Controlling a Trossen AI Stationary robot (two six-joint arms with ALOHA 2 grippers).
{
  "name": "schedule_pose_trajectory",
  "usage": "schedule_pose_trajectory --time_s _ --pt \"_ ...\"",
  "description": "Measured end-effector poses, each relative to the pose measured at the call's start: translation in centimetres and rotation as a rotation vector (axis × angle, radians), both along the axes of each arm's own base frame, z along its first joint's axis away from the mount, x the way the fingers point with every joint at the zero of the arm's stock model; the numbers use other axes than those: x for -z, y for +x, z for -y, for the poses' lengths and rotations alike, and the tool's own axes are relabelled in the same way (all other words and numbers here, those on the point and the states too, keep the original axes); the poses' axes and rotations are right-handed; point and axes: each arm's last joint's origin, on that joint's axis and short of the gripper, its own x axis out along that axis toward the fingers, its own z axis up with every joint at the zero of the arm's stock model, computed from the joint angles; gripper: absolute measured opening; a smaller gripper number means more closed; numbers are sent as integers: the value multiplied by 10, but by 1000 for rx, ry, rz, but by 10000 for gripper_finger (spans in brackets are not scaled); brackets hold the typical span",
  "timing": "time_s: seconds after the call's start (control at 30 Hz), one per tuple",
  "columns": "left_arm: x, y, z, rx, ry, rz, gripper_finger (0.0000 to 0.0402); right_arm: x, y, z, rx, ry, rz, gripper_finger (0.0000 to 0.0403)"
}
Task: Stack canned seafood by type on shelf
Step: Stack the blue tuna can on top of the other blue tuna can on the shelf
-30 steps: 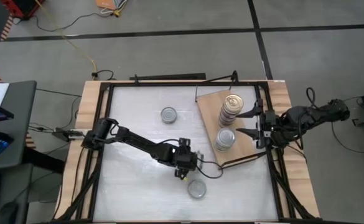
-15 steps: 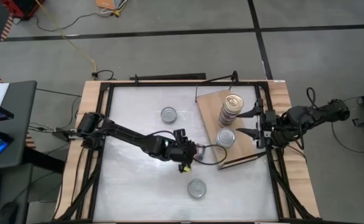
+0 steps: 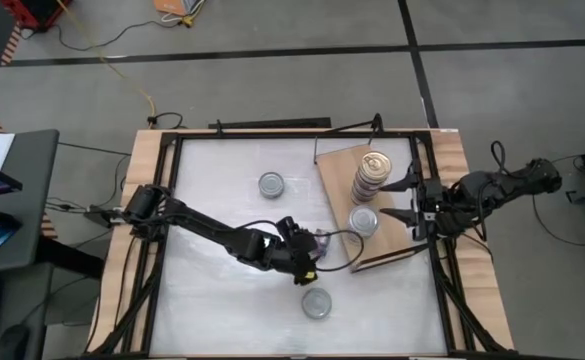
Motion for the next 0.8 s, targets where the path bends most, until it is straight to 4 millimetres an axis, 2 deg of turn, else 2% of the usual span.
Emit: schedule_pose_trajectory --time_s 0.13,0.3,0.5,0.7,0.8 --pt "10 0 -2 -64 -48 64 330 0 0 -2 -15 -1 0 272" --pt "24 0 -5 -79 -90 170 338 0 -1 -2 -19 -8 1 272" --pt "36 -1 -18 -173 -97 190 339 0 -1 -2 -19 -10 2 272" --pt "58 13 -14 -139 -127 204 339 0 -1 -2 -18 -10 2 272" --pt "64 12 -14 -125 -105 152 339 0 -1 -2 -18 -10 2 272"
